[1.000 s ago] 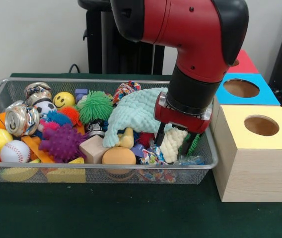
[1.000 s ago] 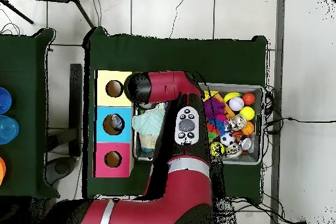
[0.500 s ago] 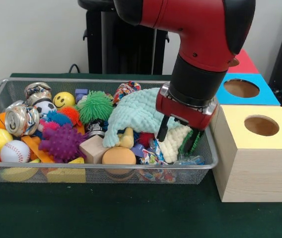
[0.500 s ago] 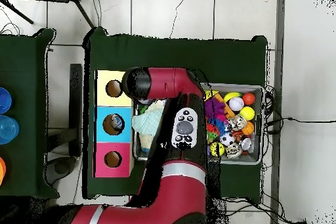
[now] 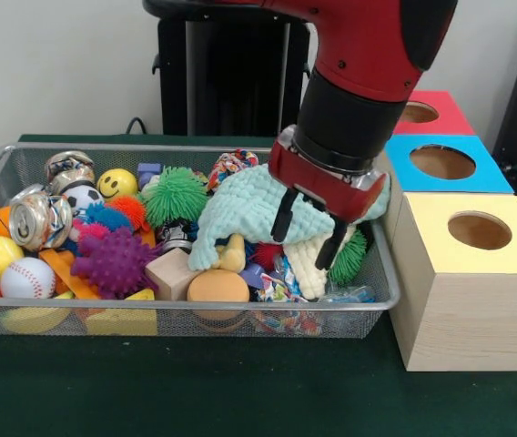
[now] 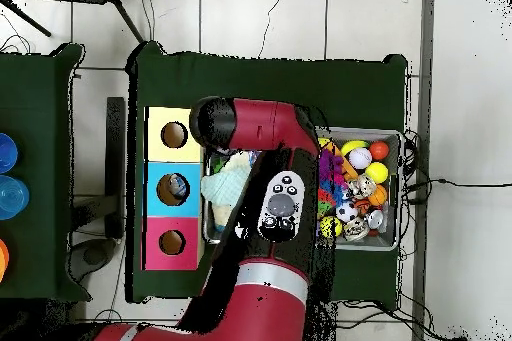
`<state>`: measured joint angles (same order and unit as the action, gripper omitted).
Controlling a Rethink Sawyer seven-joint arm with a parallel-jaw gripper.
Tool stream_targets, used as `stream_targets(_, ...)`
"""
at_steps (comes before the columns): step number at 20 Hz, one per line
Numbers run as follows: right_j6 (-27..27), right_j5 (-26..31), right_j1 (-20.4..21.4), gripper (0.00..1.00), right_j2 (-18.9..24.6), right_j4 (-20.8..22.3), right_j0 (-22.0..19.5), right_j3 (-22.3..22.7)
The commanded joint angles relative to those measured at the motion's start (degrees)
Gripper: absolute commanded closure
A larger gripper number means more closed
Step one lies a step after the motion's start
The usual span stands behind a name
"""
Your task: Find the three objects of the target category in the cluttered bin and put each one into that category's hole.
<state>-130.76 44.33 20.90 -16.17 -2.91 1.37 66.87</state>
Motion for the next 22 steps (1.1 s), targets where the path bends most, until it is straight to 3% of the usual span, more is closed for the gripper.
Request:
stream_targets(1,-30.4,0.9,-2.1,0.00,-6.5,-7.6,1.1,3.9)
stream_targets(6,-40.1,-1.9,-4.4,0.00,-12.3,-10.9,2.6,6.1)
stream_targets(18,-38.3,-8.2,-2.2,0.00,-9.9,-13.2,0.3,14.3)
stream_targets(22,-34.5,-11.8,-1.4,0.00,-8.7,-12.6,-1.1,17.6)
